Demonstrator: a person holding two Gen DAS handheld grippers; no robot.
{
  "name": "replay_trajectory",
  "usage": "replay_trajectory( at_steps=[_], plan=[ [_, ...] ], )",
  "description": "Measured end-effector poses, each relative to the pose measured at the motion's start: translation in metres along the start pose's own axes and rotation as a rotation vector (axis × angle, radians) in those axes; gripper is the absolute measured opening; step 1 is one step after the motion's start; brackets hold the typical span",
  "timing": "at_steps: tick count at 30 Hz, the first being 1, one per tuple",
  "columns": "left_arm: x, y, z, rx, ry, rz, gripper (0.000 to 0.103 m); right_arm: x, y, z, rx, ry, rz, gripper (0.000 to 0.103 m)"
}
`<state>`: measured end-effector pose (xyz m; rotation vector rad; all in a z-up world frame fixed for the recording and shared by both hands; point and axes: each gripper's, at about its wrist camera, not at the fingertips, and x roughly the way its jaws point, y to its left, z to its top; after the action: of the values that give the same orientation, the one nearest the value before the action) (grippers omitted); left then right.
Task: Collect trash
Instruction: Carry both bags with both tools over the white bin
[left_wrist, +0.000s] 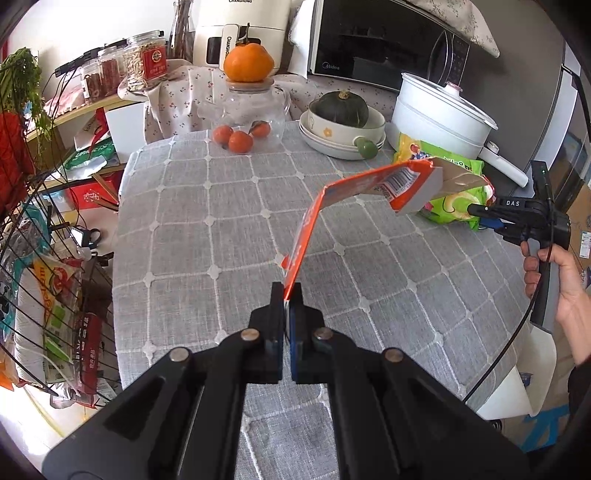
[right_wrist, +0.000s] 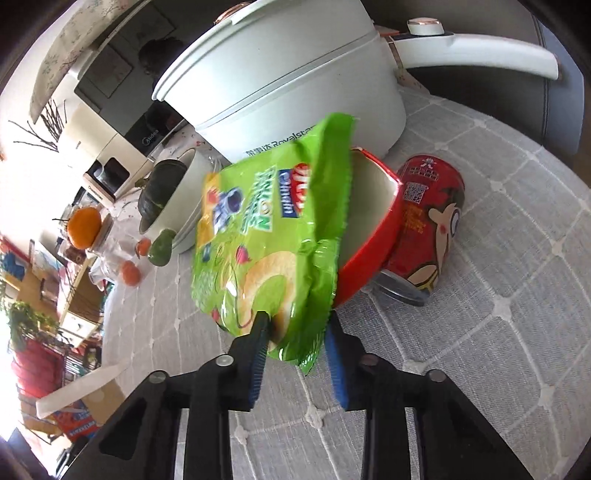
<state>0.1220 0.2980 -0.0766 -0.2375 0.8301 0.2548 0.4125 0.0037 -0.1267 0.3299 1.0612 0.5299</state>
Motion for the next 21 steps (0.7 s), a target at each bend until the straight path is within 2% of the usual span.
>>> replay_trajectory(
  at_steps=[3,6,11,17,21],
  plan=[
    [-0.002,0.0,0.0,-0.005,-0.002,-0.007,0.003,-0.01,0.003,-0.002,-0.013,-0.016,0.032,0.017],
    [-0.008,-0.001,0.002,-0.011,-0.013,-0.014,0.003,-0.027,0.009,-0.004,-0.043,-0.03,0.038,0.014],
    [-0.019,-0.008,0.007,-0.005,-0.046,-0.027,0.003,-0.076,0.024,-0.009,-0.105,-0.075,0.052,0.013],
    [-0.032,-0.029,0.012,0.036,-0.074,-0.024,0.003,-0.142,0.039,-0.017,-0.192,-0.11,0.0,0.012],
    [-0.047,-0.044,0.009,0.047,-0.079,-0.044,0.003,-0.184,0.039,-0.028,-0.223,-0.146,-0.001,0.012]
  ],
)
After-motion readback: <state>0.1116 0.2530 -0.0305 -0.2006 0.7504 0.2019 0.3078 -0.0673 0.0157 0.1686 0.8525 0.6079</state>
